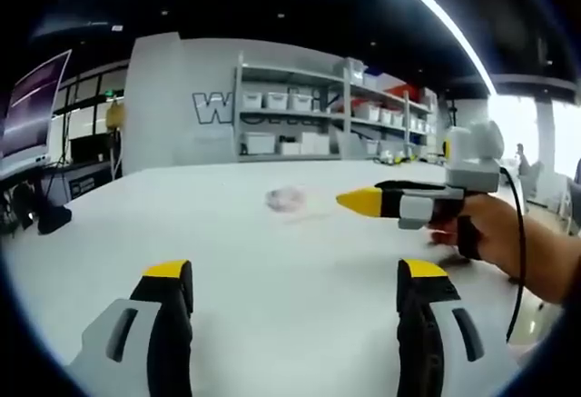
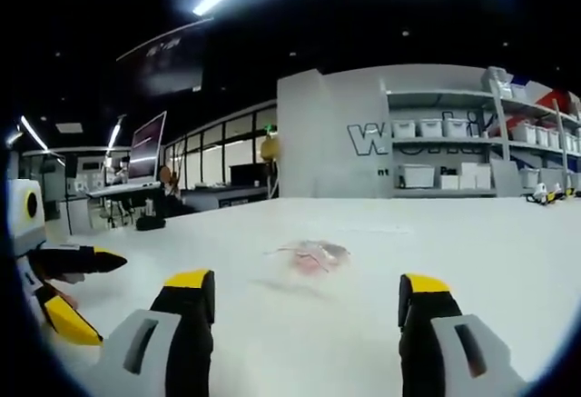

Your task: Open the resealable bag by pulling the two sides of the seal apart until the entire bag opening is separated and visibly accessible.

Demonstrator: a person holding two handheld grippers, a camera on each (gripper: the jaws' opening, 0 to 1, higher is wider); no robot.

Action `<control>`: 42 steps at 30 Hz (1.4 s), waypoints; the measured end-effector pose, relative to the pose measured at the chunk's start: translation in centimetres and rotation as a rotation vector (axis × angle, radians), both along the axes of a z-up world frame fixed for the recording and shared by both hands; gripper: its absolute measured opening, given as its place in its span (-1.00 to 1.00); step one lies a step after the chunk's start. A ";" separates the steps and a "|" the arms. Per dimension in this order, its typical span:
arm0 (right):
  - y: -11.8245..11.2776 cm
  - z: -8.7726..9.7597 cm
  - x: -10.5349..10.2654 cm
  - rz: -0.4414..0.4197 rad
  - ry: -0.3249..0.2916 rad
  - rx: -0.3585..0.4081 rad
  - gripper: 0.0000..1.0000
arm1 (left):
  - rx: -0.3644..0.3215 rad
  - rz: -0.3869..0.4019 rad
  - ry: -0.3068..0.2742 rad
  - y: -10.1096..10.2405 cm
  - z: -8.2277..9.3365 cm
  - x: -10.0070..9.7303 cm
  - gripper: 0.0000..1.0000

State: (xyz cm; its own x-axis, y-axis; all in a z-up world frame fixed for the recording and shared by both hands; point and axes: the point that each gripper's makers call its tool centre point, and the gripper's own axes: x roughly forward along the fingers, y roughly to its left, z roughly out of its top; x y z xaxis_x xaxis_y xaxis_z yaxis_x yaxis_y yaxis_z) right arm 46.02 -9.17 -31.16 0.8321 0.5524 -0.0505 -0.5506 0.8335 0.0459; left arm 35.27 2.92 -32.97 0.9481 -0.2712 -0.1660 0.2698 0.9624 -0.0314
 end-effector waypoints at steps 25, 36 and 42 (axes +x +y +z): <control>-3.3 0.4 -3.4 -0.048 -0.018 -0.001 0.68 | 0.003 0.066 -0.069 0.7 1.7 0.1 0.88; -4.5 0.6 -4.6 -0.053 -0.027 -0.015 0.68 | 0.002 0.087 -0.040 0.8 1.1 -0.1 0.99; -5.0 0.8 -4.9 -0.062 -0.033 -0.011 0.68 | 0.013 0.118 -0.098 1.2 2.2 0.1 0.99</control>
